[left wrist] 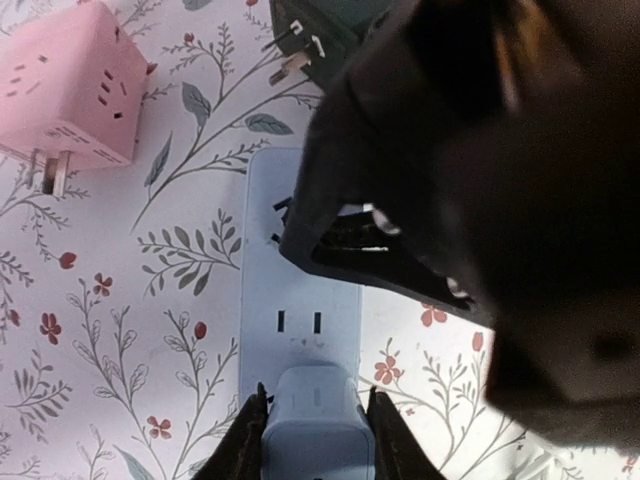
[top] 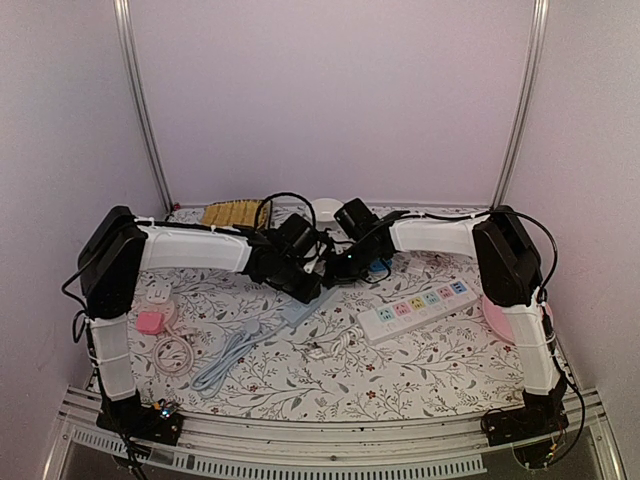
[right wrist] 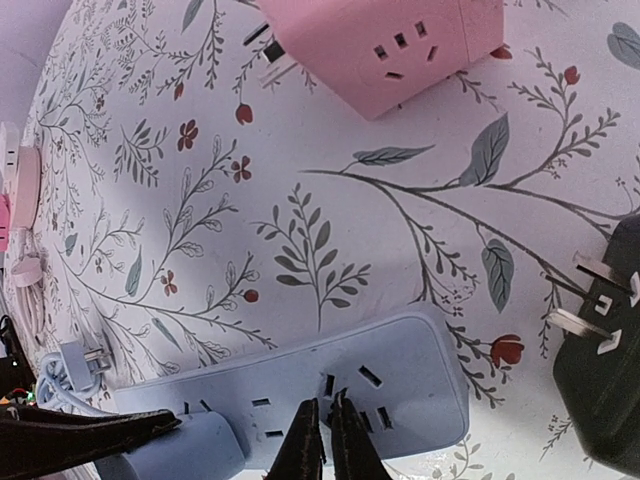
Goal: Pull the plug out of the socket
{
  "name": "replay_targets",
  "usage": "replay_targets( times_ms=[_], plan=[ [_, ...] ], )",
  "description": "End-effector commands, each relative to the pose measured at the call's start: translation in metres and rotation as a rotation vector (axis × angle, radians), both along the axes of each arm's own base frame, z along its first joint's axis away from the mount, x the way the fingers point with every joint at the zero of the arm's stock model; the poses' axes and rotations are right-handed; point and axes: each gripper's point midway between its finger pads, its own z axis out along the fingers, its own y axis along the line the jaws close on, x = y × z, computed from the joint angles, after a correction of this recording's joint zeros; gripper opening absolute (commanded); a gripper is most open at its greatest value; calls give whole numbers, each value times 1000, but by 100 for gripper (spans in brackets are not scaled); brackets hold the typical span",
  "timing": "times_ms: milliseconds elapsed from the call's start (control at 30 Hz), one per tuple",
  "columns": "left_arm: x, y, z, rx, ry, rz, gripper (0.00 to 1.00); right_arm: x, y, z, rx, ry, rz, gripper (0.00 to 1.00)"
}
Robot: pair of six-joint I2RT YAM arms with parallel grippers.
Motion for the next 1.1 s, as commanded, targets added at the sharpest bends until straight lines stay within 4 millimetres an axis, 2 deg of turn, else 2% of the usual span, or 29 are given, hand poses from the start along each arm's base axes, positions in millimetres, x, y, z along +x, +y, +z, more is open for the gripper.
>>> replay_targets(
  times_ms=[0, 267, 467, 667, 767, 833, 933, 1067],
  plan=[
    [10, -13, 74, -35, -220, -32, 0, -49, -54, -95, -286, 217, -2, 8],
    [6, -13, 74, 1, -260, -60, 4, -51, -53, -99, -281, 234, -6, 8],
    [8, -9, 85, 2, -298, -54, 7, -51, -53, -103, -288, 236, -5, 8],
    [13, -10, 93, -59, -232, -43, 8, -49, -59, -107, -340, 216, -4, 8],
    [21, -1, 92, -94, -192, -6, 8, -49, -60, -107, -341, 216, -3, 8],
    [30, 11, 86, -116, -152, 44, 8, -48, -58, -104, -329, 213, -4, 8],
    [39, 31, 74, -128, -103, 109, 7, -40, -50, -88, -293, 181, -8, 7],
    [49, 56, 61, -159, -38, 189, 8, -20, -33, -48, -222, 100, -16, 8]
  ],
)
